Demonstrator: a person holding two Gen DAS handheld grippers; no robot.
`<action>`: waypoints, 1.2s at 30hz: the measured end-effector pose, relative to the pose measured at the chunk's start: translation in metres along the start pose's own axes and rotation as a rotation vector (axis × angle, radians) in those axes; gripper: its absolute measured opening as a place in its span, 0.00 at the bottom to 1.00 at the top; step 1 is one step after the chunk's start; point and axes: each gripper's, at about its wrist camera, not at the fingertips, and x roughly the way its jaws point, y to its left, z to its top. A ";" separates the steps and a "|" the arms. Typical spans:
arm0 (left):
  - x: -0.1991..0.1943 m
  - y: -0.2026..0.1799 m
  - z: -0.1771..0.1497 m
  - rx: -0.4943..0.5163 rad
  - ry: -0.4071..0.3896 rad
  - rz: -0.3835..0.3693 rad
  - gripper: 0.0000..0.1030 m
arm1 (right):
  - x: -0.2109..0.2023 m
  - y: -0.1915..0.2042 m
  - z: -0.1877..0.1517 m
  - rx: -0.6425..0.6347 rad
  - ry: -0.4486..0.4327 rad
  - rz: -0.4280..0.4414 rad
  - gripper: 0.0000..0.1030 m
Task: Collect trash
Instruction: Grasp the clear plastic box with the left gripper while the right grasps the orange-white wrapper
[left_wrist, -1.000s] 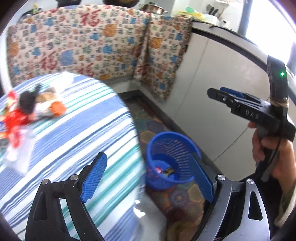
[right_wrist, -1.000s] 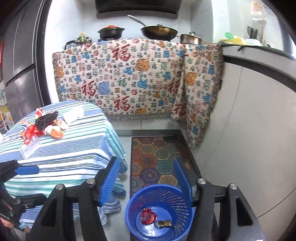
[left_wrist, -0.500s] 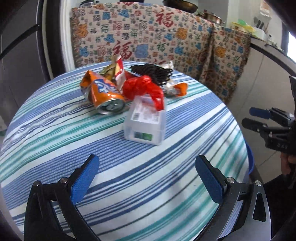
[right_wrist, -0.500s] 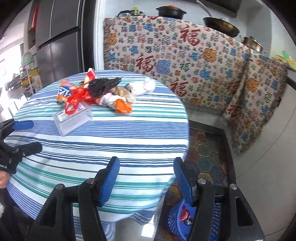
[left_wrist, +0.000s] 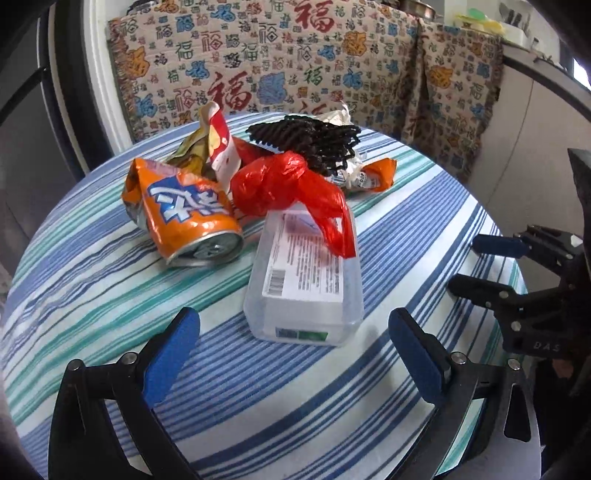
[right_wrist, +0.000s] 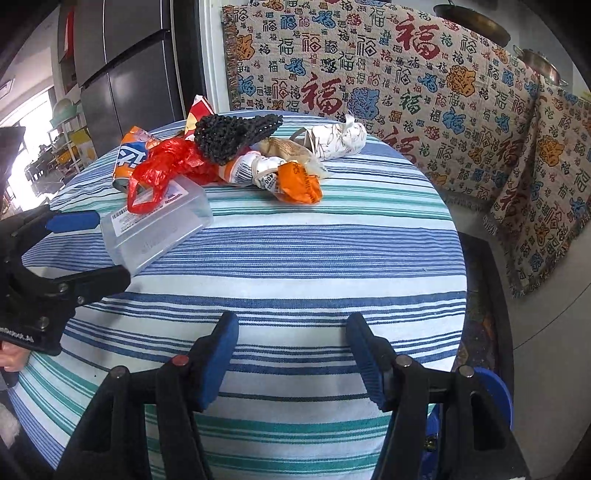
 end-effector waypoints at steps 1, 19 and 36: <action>0.002 -0.001 0.004 0.010 -0.004 0.005 0.93 | 0.001 -0.001 0.001 -0.001 -0.002 0.002 0.61; -0.022 0.004 -0.019 0.021 -0.004 0.003 0.60 | 0.047 -0.022 0.059 -0.108 0.052 0.064 0.63; -0.054 0.087 -0.058 -0.228 -0.006 0.158 0.60 | 0.040 0.030 0.065 -0.142 0.078 0.084 0.33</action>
